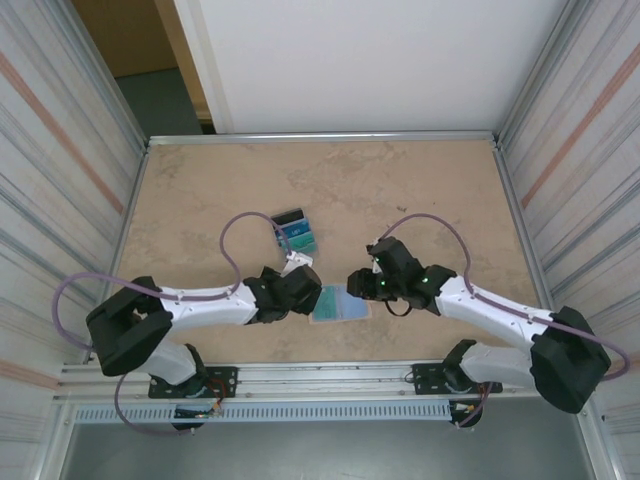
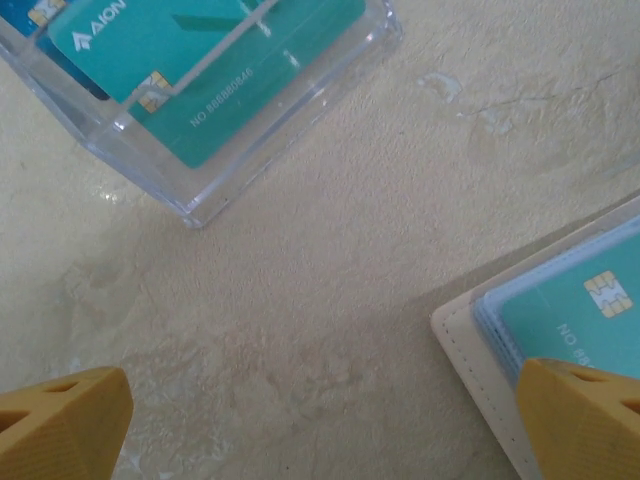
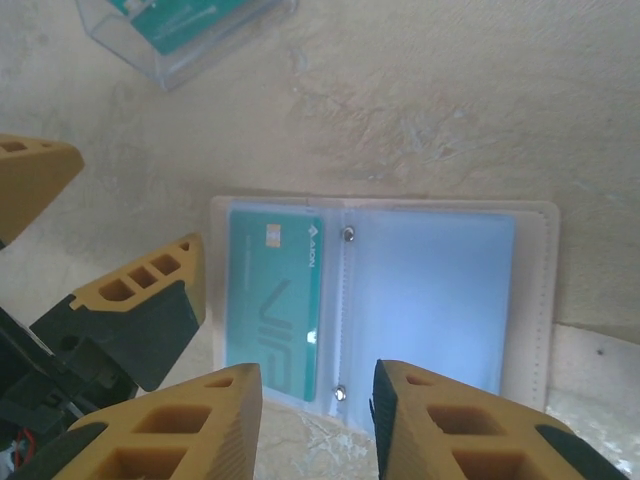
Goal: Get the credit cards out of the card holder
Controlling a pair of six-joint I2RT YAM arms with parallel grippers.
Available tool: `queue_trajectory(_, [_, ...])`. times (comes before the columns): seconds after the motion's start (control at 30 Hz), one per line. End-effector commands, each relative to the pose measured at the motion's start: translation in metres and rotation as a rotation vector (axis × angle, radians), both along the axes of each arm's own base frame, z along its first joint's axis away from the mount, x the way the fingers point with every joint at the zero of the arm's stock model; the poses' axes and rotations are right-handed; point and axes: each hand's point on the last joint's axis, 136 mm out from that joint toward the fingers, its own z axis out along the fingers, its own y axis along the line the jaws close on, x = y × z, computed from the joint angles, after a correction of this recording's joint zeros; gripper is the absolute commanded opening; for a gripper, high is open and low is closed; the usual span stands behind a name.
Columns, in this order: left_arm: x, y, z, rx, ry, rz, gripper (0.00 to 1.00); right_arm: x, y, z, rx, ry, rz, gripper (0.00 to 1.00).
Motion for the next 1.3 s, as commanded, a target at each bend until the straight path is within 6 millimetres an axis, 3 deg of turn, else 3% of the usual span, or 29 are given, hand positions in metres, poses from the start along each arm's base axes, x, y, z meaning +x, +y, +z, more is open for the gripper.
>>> queue_trajectory(0.0, [-0.002, -0.003, 0.000, -0.008, 0.021, 0.023, 0.99, 0.001, 0.015, 0.004, 0.033, 0.011, 0.014, 0.33])
queue_trajectory(0.47, [-0.005, -0.004, -0.014, 0.017, 0.062, 0.016, 0.99, 0.001, 0.041, -0.023, 0.050, 0.129, 0.053, 0.20])
queue_trajectory(0.67, [-0.008, -0.001, -0.018, 0.028, 0.077, 0.018, 0.99, 0.000, 0.047, -0.034, 0.054, 0.176, 0.064, 0.19])
queue_trajectory(1.27, [-0.008, 0.001, -0.018, 0.040, 0.076, 0.024, 0.99, 0.004, 0.043, -0.056, 0.058, 0.233, 0.043, 0.16])
